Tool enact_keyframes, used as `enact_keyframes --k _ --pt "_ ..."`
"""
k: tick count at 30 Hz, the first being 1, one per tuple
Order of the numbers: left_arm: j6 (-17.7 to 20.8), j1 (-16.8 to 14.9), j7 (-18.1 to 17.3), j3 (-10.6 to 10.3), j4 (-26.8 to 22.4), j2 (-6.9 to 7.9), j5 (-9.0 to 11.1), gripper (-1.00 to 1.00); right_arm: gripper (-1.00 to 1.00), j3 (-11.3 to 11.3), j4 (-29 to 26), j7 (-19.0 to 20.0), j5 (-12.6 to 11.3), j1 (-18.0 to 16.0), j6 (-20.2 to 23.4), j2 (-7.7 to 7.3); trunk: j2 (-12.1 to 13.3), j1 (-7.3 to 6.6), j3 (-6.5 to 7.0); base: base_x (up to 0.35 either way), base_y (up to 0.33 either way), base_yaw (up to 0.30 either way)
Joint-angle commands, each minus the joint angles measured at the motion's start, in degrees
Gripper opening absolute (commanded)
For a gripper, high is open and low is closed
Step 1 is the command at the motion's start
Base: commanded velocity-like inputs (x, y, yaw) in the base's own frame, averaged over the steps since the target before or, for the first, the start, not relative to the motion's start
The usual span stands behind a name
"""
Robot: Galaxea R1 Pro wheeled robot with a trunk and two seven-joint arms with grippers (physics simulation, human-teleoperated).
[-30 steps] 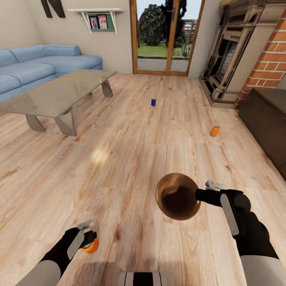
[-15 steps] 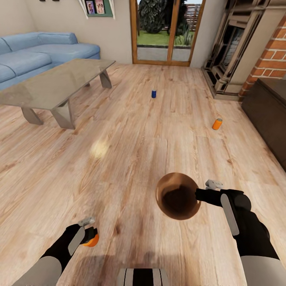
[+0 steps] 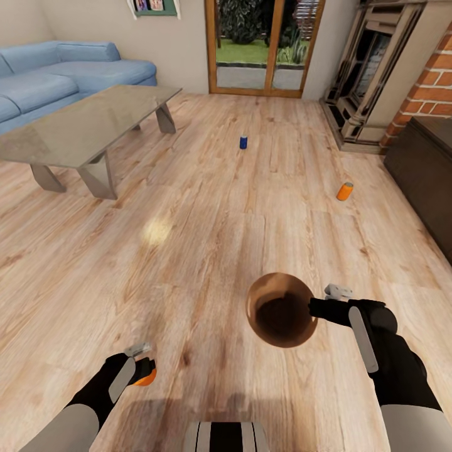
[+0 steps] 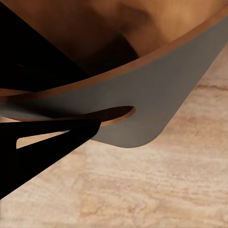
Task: Put the three can of soda from the living room inside the tash can in the kitchen.
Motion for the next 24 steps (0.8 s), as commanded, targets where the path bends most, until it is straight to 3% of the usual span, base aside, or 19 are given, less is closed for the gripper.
enact_keyframes --k 1,5,9,24 --pt "0.0 0.0 0.0 0.0 0.0 -0.01 0.0 1.00 -1.00 0.0 -0.3 0.2 -1.5 0.1 0.0 0.01 0.0 -0.01 0.00 0.000 0.000 0.000" --pt "-0.6 0.0 0.1 0.0 0.0 -0.01 0.0 1.00 -1.00 0.0 -0.9 0.2 -1.5 0.2 0.0 0.01 0.0 -0.01 0.00 0.000 0.000 0.000" --pt "-3.9 0.0 0.1 -0.1 0.0 0.11 -0.1 1.00 -1.00 0.0 -1.2 0.2 -1.5 0.2 0.0 0.01 0.0 -0.01 0.00 0.000 0.000 0.000" --pt "-5.0 0.0 -0.1 -0.1 1.4 0.16 -0.1 1.00 -1.00 0.0 -1.2 0.2 -1.5 0.2 0.0 0.01 0.0 -0.01 0.00 0.000 0.000 0.000"
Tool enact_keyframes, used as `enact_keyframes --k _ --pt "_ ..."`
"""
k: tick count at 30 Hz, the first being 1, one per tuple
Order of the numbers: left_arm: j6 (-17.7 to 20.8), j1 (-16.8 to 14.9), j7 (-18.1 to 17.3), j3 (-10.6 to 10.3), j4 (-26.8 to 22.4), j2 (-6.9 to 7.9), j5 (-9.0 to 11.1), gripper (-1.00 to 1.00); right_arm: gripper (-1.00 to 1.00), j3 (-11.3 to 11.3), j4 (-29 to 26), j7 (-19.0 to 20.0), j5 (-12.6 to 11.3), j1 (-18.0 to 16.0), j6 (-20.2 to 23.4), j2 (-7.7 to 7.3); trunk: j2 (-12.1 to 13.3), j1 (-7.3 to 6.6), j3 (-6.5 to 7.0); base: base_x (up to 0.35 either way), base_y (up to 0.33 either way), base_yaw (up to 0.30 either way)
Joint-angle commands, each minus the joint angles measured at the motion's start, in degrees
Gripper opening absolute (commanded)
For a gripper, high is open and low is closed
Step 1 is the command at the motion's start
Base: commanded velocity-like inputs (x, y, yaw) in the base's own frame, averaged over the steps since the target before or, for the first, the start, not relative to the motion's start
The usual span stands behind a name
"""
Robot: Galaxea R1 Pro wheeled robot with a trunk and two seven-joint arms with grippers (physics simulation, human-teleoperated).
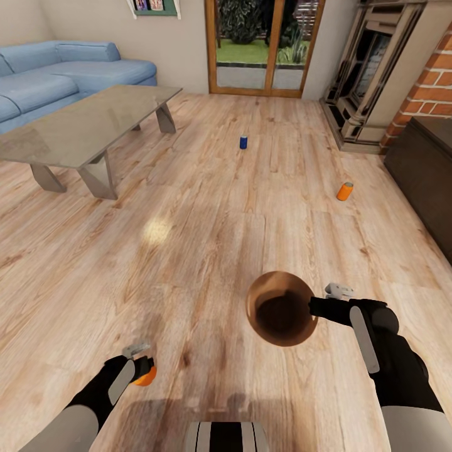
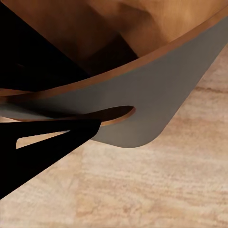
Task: Put the three can of soda from the living room inside the tash can in the kitchen.
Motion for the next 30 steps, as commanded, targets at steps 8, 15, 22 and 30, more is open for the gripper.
enact_keyframes --k 8,15,22,30 --pt "-0.8 0.0 -1.5 0.0 1.1 -0.11 0.0 1.00 -1.00 0.0 -0.1 0.2 -1.3 0.0 0.0 0.01 0.0 -0.01 0.00 0.000 0.000 0.000" --pt "-0.8 0.0 -2.0 0.0 1.1 -0.17 0.0 -1.00 -1.00 0.0 -0.3 0.2 -1.3 0.2 0.0 0.01 0.0 -0.01 0.00 0.000 0.000 0.000" --pt "-0.8 0.1 -4.6 0.0 0.5 -0.06 0.1 -1.00 -1.00 0.0 0.2 0.2 -1.1 0.2 0.0 0.02 0.0 -0.01 0.00 0.000 0.000 0.000" --pt "-0.7 0.6 -5.7 0.1 -0.3 -0.29 0.3 -1.00 -1.00 -0.1 4.2 0.2 -1.0 -0.3 0.0 0.27 0.1 -0.19 1.56 0.000 0.000 0.000"
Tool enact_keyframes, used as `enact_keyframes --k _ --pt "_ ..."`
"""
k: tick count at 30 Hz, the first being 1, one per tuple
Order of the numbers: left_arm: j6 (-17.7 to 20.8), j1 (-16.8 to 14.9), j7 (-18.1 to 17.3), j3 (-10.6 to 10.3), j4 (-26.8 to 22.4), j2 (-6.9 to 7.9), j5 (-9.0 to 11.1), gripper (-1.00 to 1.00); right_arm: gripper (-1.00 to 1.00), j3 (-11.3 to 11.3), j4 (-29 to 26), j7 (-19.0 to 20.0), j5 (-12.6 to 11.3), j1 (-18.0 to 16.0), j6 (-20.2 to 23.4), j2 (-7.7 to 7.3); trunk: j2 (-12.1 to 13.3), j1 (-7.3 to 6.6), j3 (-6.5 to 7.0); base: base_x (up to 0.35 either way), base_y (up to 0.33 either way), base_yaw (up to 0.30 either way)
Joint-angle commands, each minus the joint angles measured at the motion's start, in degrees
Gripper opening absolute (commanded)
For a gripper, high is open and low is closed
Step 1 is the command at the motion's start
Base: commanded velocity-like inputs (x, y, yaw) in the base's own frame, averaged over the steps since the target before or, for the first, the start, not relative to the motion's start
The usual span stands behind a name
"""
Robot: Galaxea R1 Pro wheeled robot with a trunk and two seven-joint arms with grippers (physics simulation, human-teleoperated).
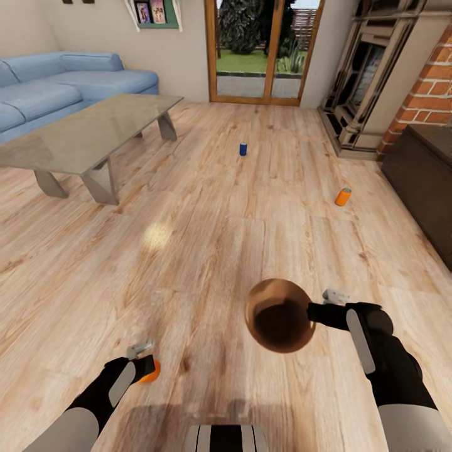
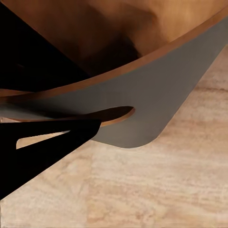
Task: Put the three can of soda from the living room inside the tash can in the kitchen.
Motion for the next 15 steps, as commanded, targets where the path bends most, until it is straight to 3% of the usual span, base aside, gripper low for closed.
enact_keyframes --k 1,4,7,11,15 --pt "0.1 0.1 0.0 0.0 -0.6 -0.09 0.0 -1.00 -1.00 -0.1 1.4 0.2 -0.5 -0.3 0.0 0.02 0.0 -0.03 0.24 0.000 0.000 0.000" --pt "0.8 1.7 0.1 0.0 -5.4 -0.76 0.1 -1.00 -1.00 -0.2 4.0 0.1 -0.5 -1.0 0.0 0.00 0.1 -0.11 0.90 0.000 0.000 0.000" --pt "3.8 5.8 0.2 0.1 -15.5 -1.11 0.3 -1.00 -1.00 -0.3 5.5 0.1 -0.5 -1.3 0.0 -0.02 0.1 -0.18 1.56 0.000 0.000 0.000" --pt "6.3 8.6 0.3 0.1 -22.9 -1.31 0.4 -1.00 -1.00 -0.3 6.1 0.1 -0.5 -1.4 0.0 -0.07 0.1 -0.29 2.45 0.000 0.000 0.000" --pt "9.3 11.2 0.4 0.0 -31.3 -3.16 0.5 -1.00 -1.00 -0.3 6.3 0.1 -0.5 -1.4 0.0 0.09 0.2 -0.39 3.34 0.000 0.000 0.000"
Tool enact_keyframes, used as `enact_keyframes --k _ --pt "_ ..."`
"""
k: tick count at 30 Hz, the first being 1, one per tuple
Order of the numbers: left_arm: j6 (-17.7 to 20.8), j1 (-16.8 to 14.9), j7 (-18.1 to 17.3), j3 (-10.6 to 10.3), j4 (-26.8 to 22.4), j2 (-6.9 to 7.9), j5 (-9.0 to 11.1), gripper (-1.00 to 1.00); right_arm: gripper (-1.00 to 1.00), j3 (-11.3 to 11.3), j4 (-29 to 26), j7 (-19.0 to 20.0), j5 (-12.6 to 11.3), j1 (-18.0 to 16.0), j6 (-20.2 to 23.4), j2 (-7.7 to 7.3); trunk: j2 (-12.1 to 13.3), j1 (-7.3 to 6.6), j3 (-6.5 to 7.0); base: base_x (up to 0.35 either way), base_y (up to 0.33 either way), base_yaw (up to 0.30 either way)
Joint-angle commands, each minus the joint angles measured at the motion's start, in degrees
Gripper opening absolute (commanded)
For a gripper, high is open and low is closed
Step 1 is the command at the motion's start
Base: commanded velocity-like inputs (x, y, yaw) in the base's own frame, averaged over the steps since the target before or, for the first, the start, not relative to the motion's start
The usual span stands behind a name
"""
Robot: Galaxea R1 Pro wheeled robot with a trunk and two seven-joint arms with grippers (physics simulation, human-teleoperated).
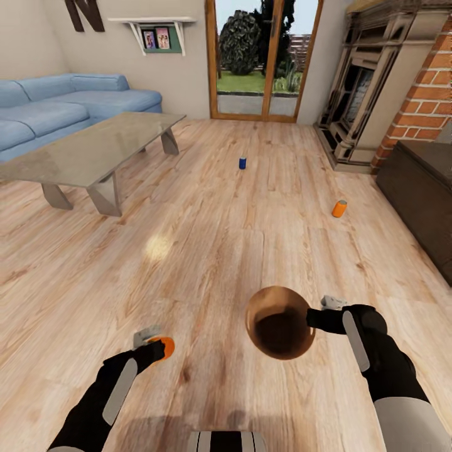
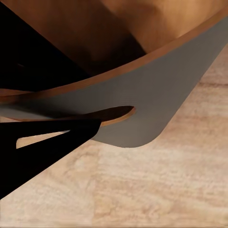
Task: Put the three can of soda from the living room inside the tash can in the kitchen.
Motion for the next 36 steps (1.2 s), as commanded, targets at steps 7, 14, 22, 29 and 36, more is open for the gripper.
enact_keyframes --k 7,14,22,29,36 --pt "6.0 6.1 -0.3 -0.1 -19.1 -4.13 0.5 -1.00 -1.00 0.1 2.9 0.1 -1.7 -0.5 0.0 0.31 0.1 -0.18 1.56 0.000 0.000 0.000" --pt "7.0 8.5 -0.5 -5.7 -29.0 -4.84 9.4 -1.00 -1.00 -0.1 15.5 0.3 -2.0 -6.1 0.0 -0.08 0.2 -0.36 3.11 0.000 0.000 0.000" --pt "7.0 9.4 -5.7 -6.6 -30.7 -4.78 10.6 -1.00 -1.00 -0.2 20.8 0.3 -2.1 -8.1 0.0 -0.16 0.3 -0.56 4.88 0.000 0.000 0.000" --pt "7.1 9.5 -10.9 -6.8 -30.9 -4.73 10.8 -1.00 -1.00 -0.3 24.6 0.3 -2.1 -9.6 0.0 -0.07 0.4 -0.74 6.43 0.000 0.000 0.000" --pt "11.8 6.3 -12.1 -9.3 -30.7 -6.39 10.7 -1.00 -1.00 -0.2 26.5 -0.1 -1.9 -10.0 0.0 0.23 0.5 -0.93 7.98 0.000 0.000 0.000"
